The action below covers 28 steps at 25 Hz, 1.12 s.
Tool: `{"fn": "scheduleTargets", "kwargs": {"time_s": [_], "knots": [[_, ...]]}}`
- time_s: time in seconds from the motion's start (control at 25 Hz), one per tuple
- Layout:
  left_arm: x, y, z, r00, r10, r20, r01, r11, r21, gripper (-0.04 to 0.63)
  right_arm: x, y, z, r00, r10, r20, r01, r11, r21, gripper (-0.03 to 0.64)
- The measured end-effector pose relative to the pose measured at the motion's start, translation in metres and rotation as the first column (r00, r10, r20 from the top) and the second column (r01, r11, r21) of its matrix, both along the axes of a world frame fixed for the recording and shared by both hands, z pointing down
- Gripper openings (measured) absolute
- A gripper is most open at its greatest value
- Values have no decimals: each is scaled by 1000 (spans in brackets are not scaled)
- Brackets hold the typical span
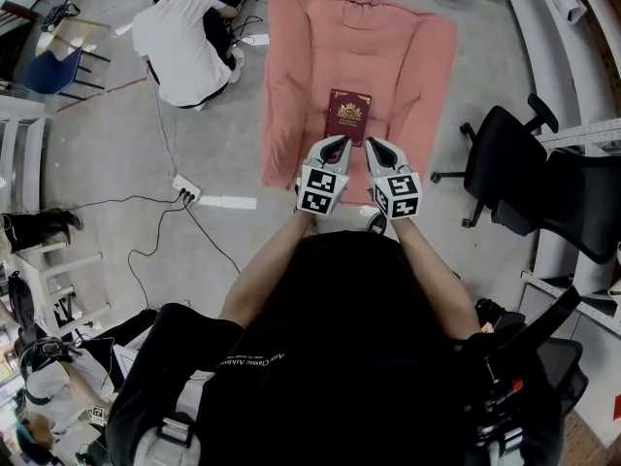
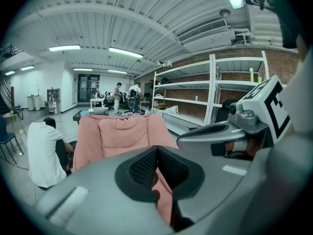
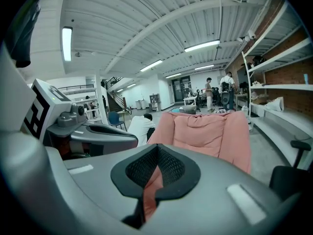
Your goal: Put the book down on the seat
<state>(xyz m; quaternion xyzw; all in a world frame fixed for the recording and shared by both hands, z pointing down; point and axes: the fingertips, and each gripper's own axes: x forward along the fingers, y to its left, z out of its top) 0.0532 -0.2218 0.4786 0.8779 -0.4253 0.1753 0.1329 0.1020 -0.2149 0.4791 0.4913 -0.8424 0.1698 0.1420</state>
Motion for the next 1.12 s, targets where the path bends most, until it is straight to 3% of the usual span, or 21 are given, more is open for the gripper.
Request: {"fn": "scheduleTargets", "kwargs": {"time_s": [0.16, 0.52, 0.76, 0.92, 1.12], "knots": [[-7, -2, 1, 1000, -6, -15, 6, 1000, -7, 2, -4, 2, 0, 999, 5, -51, -5, 1000, 10, 11], [-22, -11, 4, 999, 19, -43, -19, 1000, -15, 2, -24, -1, 5, 997, 21, -72, -21, 1000, -10, 11], [-35, -15, 3, 996, 78, -49, -78, 997, -7, 2, -52, -5, 13, 996, 18, -91, -20, 999, -31, 11], [-47, -12, 5, 991, 128, -49, -128, 992, -10, 2, -63, -11, 19, 995, 56, -86, -60, 997, -45, 11], [-78, -15, 9, 990, 120, -68, -122, 992, -32, 2, -82, -9, 25, 991, 108, -77, -114, 990, -81, 11]]}}
